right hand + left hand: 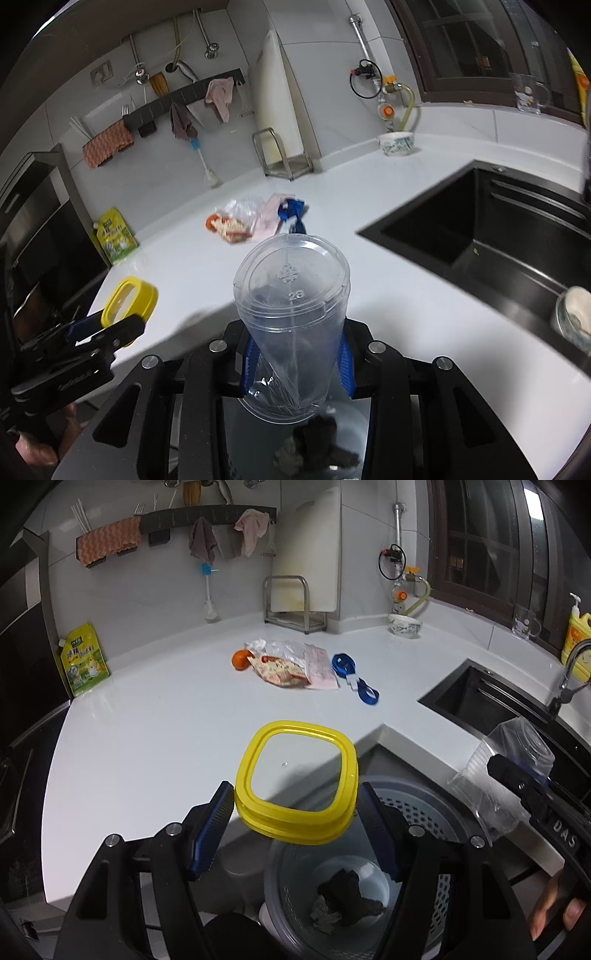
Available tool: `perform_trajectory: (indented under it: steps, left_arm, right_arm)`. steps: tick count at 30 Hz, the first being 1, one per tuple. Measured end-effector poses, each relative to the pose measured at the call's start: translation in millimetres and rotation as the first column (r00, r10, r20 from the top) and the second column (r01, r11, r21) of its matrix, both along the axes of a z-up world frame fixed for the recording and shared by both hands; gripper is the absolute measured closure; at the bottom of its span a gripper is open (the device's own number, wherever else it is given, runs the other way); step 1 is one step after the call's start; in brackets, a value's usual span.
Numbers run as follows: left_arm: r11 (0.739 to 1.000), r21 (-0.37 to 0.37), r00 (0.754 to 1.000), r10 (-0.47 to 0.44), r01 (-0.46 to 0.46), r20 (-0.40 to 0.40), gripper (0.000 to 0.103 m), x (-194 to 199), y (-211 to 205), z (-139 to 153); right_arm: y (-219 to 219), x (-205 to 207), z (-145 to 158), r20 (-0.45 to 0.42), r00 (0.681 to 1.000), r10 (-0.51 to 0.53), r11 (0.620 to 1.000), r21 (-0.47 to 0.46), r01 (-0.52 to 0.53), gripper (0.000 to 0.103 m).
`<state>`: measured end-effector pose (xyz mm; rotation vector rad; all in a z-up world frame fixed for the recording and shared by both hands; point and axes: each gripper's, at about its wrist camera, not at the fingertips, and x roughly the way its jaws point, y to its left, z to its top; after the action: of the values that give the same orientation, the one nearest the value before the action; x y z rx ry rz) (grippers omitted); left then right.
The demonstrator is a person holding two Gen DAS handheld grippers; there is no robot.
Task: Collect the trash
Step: 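Lower cup and lid into the bin and open both tools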
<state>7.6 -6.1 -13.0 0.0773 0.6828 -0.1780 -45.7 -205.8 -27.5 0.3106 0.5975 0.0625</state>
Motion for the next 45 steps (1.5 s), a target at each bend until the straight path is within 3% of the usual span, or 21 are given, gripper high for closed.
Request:
perform_trajectory:
  steps: [8, 16, 24, 26, 28, 45]
  left_arm:
    - [1.0, 0.003, 0.999, -0.024, 0.024, -0.023, 0.036, -21, -10, -17]
    - [1.0, 0.011, 0.999, -0.028, 0.028, -0.034, 0.036, -30, -8, -32]
    - [1.0, 0.003, 0.998, -0.026, 0.026, -0.058, 0.034, -27, -8, -45]
    - [1.0, 0.007, 0.998, -0.022, 0.022, -0.052, 0.025, -27, -8, -43]
    - [1.0, 0.0, 0.999, -0.018, 0.018, -0.041, 0.015, -29, -6, -41]
    - [1.0, 0.0, 0.999, -0.012, 0.012, -0.033, 0.015, -30, -2, -38]
  right_arm:
    - [16, -35, -25, -0.065, 0.998, 0.007, 1.0, -0.017, -0.008, 0.069]
    - [13, -36, -51, -0.131, 0.991, -0.01, 0.999, 0.043, 0.016, 0.069]
    - [12, -31, -64, -0.178, 0.984, -0.033, 0.999, 0.035, 0.04, 0.069]
    - [13, -29, -63, -0.179, 0.983, -0.035, 0.999, 0.028, 0.041, 0.064]
    - [12, -30, -61, -0.167, 0.985, -0.048, 0.998, 0.027, 0.053, 0.04]
    - [11, -35, -55, -0.145, 0.988, -0.054, 0.998, 0.01, 0.056, 0.039]
